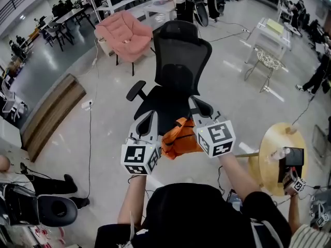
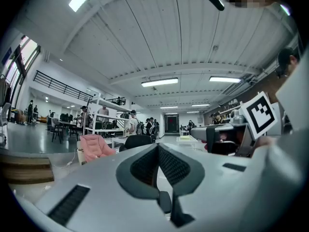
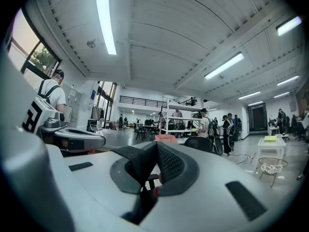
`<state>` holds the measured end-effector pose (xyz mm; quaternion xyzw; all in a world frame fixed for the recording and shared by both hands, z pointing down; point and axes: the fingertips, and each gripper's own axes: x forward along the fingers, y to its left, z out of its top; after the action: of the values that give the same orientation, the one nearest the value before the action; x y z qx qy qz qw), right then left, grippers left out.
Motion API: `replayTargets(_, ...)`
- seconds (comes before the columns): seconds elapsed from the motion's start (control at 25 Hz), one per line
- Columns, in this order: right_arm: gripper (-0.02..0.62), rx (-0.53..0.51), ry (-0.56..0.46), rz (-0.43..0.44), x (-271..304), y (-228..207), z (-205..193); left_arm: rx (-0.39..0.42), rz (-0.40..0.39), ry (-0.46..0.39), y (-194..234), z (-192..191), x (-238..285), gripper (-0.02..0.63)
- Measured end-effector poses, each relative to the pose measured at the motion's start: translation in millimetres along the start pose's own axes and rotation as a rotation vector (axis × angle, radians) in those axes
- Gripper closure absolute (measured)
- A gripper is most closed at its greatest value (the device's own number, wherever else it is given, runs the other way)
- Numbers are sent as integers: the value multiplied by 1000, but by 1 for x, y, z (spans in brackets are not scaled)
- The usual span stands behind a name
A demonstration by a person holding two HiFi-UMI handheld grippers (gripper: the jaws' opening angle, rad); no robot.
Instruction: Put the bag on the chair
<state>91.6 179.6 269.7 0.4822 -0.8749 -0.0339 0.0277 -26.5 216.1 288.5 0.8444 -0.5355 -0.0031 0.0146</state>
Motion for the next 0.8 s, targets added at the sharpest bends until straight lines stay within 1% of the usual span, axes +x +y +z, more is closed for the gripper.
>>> replayTargets(0.32, 595, -3, 13, 43, 0, -21, -20, -5, 25, 25, -20, -22, 19, 595)
replayTargets(0.4, 595, -2, 15, 50, 3, -24, -24, 0, 29, 28, -19, -24, 23, 595)
replayTargets(0.8, 595, 13, 35, 55, 31, -43, -34, -25, 50, 43, -5, -31, 50, 595)
